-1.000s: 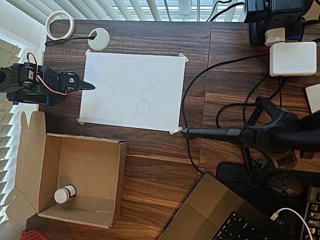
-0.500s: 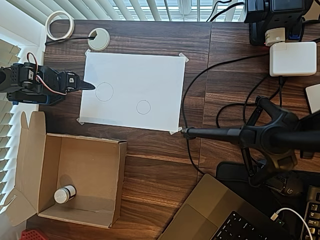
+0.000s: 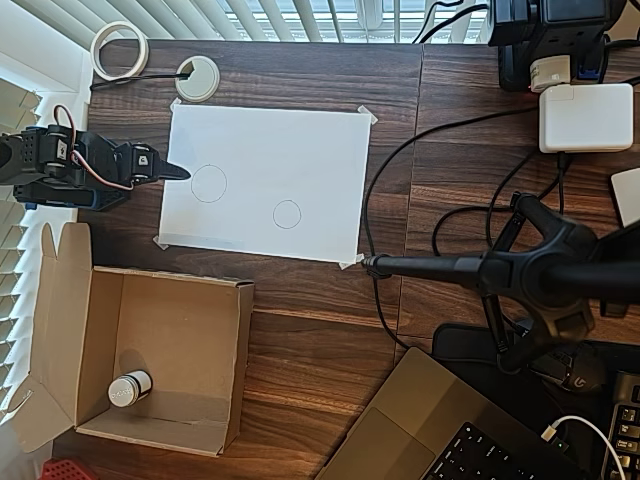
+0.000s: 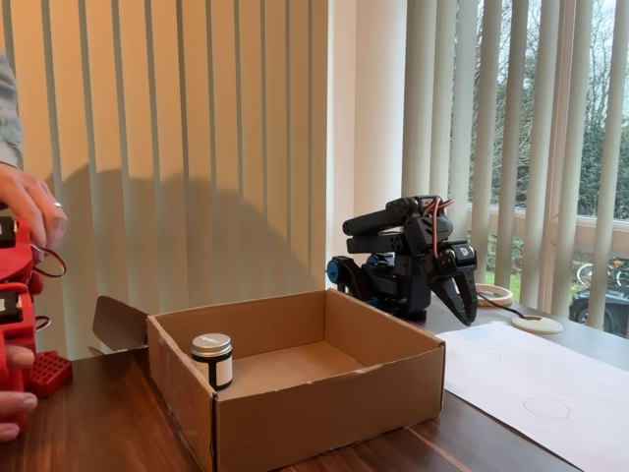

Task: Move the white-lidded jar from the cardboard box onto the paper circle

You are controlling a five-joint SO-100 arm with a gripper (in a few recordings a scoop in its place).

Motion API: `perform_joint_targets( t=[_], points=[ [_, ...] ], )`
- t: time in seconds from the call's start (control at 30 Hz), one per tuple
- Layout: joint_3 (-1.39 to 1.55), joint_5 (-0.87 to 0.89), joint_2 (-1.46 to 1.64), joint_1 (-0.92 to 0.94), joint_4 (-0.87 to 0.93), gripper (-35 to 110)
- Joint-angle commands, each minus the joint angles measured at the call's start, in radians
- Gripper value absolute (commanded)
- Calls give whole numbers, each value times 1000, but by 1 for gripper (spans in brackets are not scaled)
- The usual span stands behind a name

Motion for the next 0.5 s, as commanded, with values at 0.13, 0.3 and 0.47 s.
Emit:
perform_joint_targets(
  t=[0.13,0.3,0.47],
  points=[
    [-14,-75,35,-8,-43,51],
    [-55,-178,-11,38,-84,56],
    [-198,-215,-175,49,-118,55]
  ],
)
